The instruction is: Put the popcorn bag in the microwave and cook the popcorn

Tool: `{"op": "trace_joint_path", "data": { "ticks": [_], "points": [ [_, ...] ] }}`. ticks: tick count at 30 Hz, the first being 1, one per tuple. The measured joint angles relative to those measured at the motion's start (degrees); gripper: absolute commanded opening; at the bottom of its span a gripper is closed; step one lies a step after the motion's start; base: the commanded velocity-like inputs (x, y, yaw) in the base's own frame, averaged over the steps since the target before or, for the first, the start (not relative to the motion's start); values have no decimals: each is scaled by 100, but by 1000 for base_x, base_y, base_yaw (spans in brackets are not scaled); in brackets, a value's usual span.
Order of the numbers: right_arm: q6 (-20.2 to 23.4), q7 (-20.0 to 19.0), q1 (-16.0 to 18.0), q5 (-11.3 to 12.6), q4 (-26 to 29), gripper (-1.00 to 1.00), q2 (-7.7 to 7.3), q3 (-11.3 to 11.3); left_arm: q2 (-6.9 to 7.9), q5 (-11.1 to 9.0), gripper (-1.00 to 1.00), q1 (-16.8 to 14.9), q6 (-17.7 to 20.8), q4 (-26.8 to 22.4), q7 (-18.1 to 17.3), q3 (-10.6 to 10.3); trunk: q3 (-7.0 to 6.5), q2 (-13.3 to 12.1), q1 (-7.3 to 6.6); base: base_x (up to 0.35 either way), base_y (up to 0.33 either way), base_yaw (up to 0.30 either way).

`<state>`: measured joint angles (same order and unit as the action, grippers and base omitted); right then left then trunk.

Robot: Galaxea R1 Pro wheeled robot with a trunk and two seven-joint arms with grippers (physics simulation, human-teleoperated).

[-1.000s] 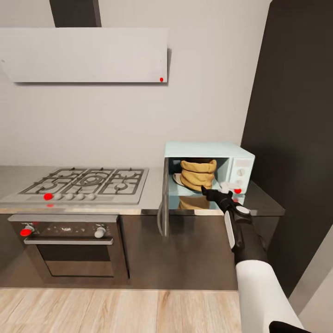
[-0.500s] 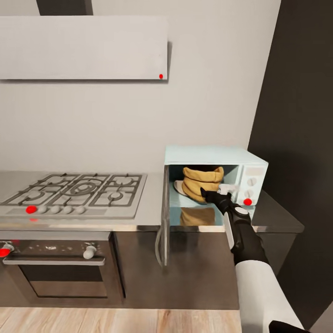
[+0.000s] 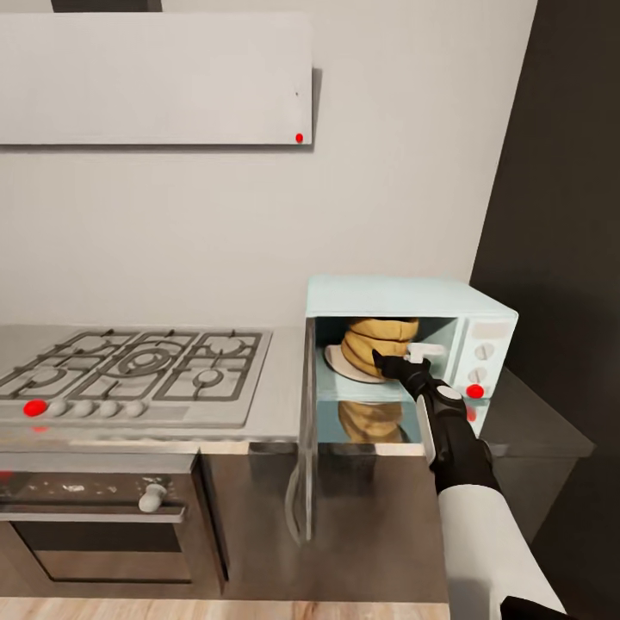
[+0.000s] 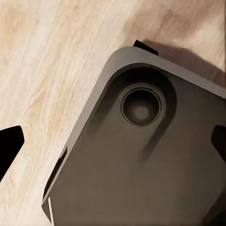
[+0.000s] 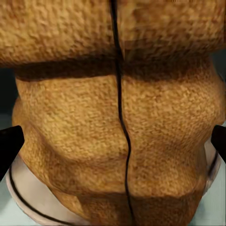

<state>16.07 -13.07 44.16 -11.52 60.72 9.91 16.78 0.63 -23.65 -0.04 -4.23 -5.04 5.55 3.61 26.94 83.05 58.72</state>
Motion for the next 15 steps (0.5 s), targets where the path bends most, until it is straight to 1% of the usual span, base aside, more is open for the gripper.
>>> {"op": "trace_joint_path", "data": {
  "ticks": [2,4,14,15],
  "points": [
    [3,-4,0,0,0,100,0,0,0,0,100,0,0,1,0,-2,0,0,1,32,0,0],
    [4,-7,0,0,0,100,0,0,0,1,100,0,0,0,0,-3,0,0,2,-82,0,0],
    [33,-16,0,-1,23,100,0,0,-20,-12,100,-4,-8,-28,10,31,0,-1,5,-327,0,0],
    [59,-97,0,-3,71,100,0,0,-20,-13,100,-2,-8,-28,10,31,0,-1,5,-344,0,0]
  ]
}}
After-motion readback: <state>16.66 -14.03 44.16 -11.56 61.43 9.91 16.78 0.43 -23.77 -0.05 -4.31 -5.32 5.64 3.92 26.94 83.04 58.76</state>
